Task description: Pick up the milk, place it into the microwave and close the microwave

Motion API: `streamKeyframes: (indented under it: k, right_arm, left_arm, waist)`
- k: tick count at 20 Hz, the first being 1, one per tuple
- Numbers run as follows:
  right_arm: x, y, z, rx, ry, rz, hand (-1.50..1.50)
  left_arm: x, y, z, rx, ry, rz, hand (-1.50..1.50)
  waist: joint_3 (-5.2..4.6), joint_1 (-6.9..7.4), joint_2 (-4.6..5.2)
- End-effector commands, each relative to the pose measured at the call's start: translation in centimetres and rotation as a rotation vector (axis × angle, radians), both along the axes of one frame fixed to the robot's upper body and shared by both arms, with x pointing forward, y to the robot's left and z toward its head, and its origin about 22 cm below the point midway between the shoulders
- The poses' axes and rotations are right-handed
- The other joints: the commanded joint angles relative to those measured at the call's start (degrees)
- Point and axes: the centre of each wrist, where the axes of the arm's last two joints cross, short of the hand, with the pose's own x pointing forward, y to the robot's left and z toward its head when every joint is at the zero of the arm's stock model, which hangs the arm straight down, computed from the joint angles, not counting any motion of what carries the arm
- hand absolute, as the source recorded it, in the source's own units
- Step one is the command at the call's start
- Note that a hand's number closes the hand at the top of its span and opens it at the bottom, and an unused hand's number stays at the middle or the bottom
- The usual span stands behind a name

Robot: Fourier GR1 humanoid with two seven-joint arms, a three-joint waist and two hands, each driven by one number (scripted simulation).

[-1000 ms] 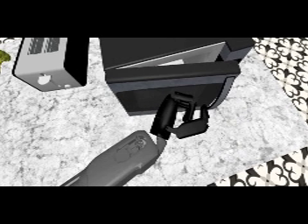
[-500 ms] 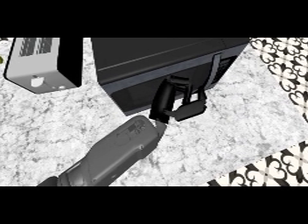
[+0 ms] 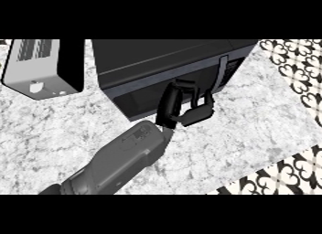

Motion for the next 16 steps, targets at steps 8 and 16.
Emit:
streamKeyframes:
  k: [8, 16]
  right_arm:
    - [1.1, -1.8, 2.5, -0.048, -0.038, -0.024, -1.5]
    - [1.5, -3.3, 4.4, -0.112, -0.055, -0.061, -1.5]
  left_arm:
    - [1.7, -0.2, 1.3, -0.02, -0.036, 0.019, 1.5]
    - [1.7, -0.2, 1.0, -0.032, -0.05, 0.026, 1.5]
  waist:
    - [0.06, -0.37, 0.75]
    - [0.19, -0.78, 0.97]
